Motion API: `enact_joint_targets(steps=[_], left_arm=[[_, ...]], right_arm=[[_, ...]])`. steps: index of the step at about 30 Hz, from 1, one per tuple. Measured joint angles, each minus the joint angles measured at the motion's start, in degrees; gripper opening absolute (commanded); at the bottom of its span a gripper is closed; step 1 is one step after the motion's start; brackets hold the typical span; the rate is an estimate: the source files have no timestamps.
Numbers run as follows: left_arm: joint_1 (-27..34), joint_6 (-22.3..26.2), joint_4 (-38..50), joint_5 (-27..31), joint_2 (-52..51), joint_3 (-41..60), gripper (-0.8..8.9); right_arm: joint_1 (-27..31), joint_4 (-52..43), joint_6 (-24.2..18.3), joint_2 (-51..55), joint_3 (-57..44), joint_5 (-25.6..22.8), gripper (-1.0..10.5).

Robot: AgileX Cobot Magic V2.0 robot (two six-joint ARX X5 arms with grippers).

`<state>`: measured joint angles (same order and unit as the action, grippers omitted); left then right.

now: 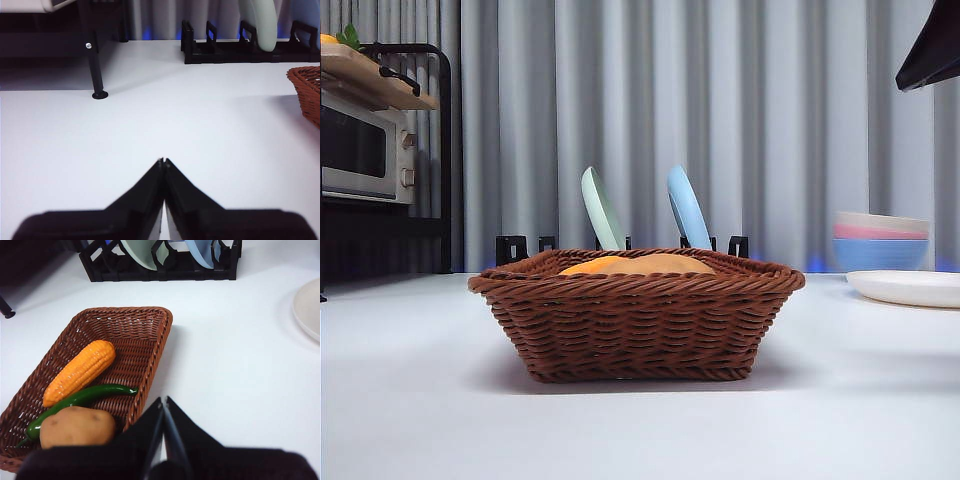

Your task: Pick up the basket,pick up the corn from the table,pick up the potato from the table,pick up the cucumber from the table,put all items into the basket

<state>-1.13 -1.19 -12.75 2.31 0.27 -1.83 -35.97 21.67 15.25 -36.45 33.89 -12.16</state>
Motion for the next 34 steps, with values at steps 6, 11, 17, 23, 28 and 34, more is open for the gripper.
enact_joint_targets(steps=[6, 11, 17, 23, 28, 34], left_arm=[[0.0, -0.3, 0.0, 0.0, 0.0, 0.0, -0.03], [0.0, -0.3, 0.0, 0.0, 0.0, 0.0, -0.03], [0.0, -0.3, 0.0, 0.0, 0.0, 0.0, -0.03], [0.0, -0.3, 0.0, 0.0, 0.0, 0.0, -0.03], [0.0, -0.3, 0.0, 0.0, 0.0, 0.0, -0.03], [0.0, -0.3, 0.0, 0.0, 0.0, 0.0, -0.03]], right_arm=[[0.0, 0.0, 0.0, 0.0, 0.0, 0.0, 0.0], [0.0, 0.0, 0.0, 0.0, 0.0, 0.0, 0.0], [0.0, 0.0, 0.0, 0.0, 0.0, 0.0, 0.0], [0.8, 1.0, -1.7, 2.5, -0.1, -0.7, 0.0], [7.8, -2.1, -6.2, 8.3, -2.2, -1.2, 0.0], [19.1, -14.3, -8.9, 18.9, -16.0, 0.2, 0.0]])
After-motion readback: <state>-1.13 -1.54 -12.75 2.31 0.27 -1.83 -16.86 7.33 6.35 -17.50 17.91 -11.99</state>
